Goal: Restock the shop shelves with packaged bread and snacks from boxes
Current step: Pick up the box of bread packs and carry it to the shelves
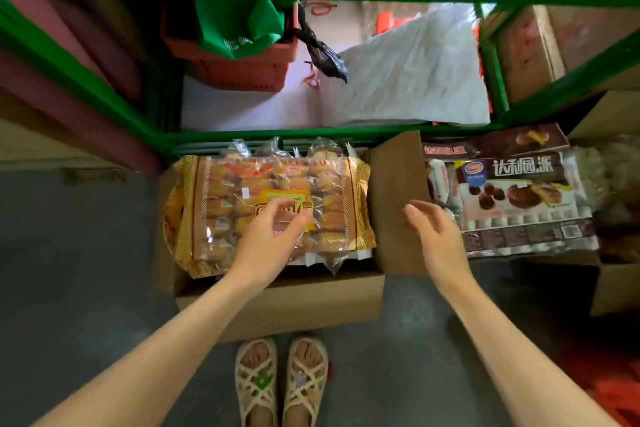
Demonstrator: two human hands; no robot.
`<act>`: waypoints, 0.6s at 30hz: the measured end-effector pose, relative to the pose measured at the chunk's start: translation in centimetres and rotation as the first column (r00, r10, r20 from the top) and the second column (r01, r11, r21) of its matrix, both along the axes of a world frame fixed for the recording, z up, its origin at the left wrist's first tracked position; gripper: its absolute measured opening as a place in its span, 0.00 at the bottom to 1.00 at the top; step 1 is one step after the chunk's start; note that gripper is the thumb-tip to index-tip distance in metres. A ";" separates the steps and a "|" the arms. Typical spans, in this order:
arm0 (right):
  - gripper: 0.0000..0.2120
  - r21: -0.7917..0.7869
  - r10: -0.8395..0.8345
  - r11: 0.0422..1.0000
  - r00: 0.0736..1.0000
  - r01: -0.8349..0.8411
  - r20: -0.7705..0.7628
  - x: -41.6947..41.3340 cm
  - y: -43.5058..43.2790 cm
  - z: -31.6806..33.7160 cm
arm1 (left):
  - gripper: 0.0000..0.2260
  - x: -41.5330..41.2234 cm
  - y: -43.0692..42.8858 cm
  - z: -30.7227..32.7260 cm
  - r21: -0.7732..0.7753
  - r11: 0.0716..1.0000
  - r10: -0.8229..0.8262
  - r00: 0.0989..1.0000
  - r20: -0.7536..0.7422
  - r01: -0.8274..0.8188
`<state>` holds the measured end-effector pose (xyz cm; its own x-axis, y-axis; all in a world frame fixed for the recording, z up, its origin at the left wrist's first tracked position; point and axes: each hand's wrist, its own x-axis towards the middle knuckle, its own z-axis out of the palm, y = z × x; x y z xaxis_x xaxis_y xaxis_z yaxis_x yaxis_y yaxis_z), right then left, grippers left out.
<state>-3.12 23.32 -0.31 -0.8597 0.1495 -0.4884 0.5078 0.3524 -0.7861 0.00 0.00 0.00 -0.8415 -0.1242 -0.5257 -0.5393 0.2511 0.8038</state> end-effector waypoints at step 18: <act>0.33 0.153 -0.059 0.987 0.992 0.041 0.116 -2.3 2.3 -8.1 | 0.12 -1.9 0.3 -7.5 -0.038 0.999 0.013 0.998 0.068 -0.011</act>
